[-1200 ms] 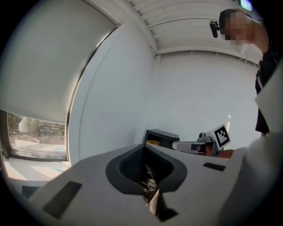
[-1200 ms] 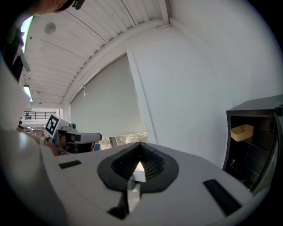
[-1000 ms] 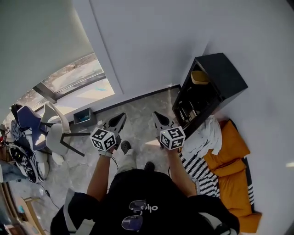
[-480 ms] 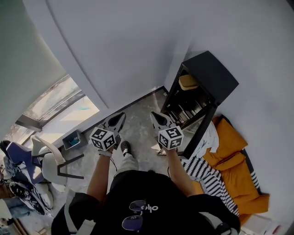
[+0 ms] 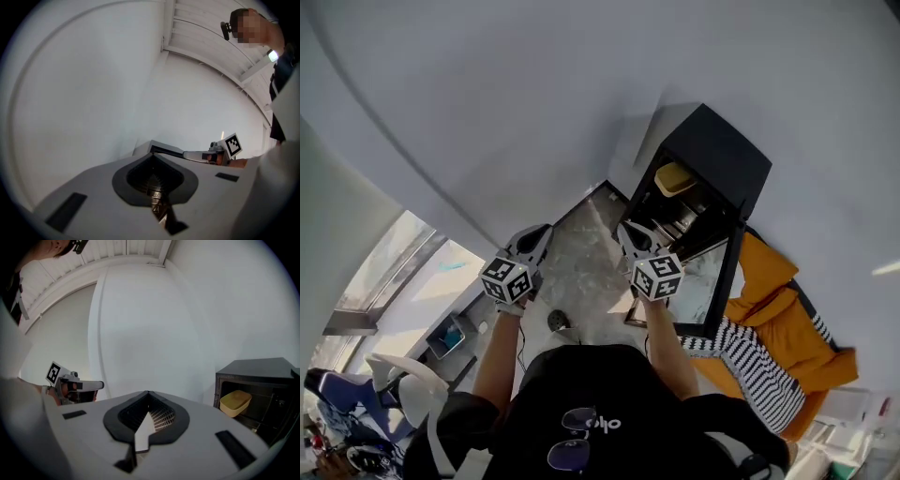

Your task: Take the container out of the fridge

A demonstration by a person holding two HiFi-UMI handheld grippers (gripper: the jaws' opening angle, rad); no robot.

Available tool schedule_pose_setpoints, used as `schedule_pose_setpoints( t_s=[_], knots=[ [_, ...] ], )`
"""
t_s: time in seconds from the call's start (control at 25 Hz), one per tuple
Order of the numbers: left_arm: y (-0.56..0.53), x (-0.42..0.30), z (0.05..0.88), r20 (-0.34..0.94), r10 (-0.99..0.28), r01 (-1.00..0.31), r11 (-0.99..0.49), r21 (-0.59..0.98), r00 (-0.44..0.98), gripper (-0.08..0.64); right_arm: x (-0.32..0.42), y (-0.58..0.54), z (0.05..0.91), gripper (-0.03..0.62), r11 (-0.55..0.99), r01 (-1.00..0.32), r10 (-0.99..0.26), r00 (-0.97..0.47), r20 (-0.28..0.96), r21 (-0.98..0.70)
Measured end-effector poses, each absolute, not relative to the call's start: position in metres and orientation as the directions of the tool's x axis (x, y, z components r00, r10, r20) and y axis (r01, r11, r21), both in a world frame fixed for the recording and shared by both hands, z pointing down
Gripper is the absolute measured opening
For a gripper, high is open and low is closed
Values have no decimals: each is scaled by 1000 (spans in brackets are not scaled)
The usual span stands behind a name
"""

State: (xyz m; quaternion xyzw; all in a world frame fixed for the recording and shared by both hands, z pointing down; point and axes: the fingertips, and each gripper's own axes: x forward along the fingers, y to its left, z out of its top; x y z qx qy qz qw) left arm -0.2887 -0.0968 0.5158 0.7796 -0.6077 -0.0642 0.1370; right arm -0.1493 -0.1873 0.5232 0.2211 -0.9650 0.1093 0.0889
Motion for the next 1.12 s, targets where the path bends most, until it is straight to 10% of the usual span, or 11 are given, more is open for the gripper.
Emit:
schedule_pose_setpoints(
  t_s=[1.12],
  knots=[
    [-363, -233, 515, 107, -691, -691, -676, 255, 715, 3, -76, -384, 548, 8, 553, -818, -782, -575, 240, -158]
  ],
)
